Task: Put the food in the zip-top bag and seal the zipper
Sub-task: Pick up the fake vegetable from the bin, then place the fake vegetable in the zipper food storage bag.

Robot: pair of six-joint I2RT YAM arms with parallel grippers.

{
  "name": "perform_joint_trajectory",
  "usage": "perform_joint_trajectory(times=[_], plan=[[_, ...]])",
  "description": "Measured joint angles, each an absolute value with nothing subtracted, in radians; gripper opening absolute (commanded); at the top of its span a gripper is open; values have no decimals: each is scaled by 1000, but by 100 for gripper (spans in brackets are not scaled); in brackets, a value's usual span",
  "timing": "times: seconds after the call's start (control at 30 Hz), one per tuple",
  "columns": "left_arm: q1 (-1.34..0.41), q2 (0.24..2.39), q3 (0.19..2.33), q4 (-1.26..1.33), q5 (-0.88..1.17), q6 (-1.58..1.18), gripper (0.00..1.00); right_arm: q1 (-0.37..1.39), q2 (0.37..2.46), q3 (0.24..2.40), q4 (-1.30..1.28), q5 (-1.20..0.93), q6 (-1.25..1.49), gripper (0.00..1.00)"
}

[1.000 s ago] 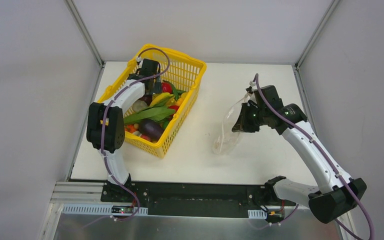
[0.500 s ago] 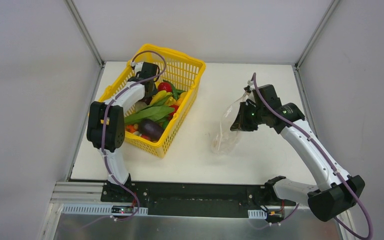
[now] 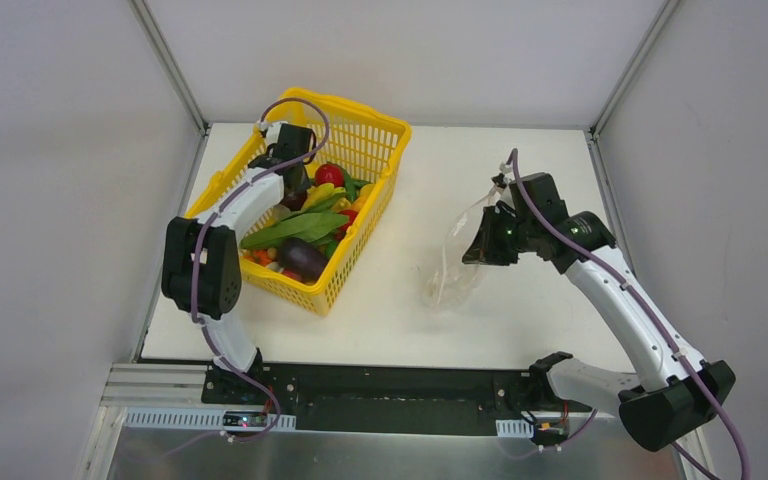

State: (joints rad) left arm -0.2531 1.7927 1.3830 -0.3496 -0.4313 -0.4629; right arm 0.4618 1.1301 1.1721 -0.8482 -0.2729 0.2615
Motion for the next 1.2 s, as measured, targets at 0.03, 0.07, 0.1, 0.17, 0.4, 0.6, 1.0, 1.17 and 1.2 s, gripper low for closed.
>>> perform_joint_trajectory(times=[0.03, 0.07, 0.1, 0.17, 0.4, 0.6, 1.0, 1.17, 1.2], plan=[[-255, 1774, 1376, -350, -429, -460, 0, 462, 1124, 1171, -849, -273, 262, 0], [-258, 1755, 1369, -351, -425, -458, 0, 462, 1117, 1168, -848, -273, 262, 0], [-261, 1731, 1362, -351, -422, -456, 0, 462, 1110, 1166, -849, -272, 262, 0], [-268, 1689, 1358, -358, -409, -452, 0, 462, 1098, 1162, -850, -270, 263, 0], [-301, 1510, 1350, -358, -363, -411, 0, 462, 1080, 1161, -849, -266, 276, 0], [-308, 1349, 1348, -361, -289, -399, 0, 462, 1075, 1161, -847, -266, 298, 0], [-570, 1161, 1314, -272, 96, -429, 0, 463, 1053, 1161, -815, -249, 384, 0], [-743, 1164, 1304, -179, 185, -436, 0, 464, 1053, 1161, -807, -247, 415, 1], [-772, 1168, 1303, -155, 205, -436, 0, 465, 1053, 1161, -804, -247, 420, 1]])
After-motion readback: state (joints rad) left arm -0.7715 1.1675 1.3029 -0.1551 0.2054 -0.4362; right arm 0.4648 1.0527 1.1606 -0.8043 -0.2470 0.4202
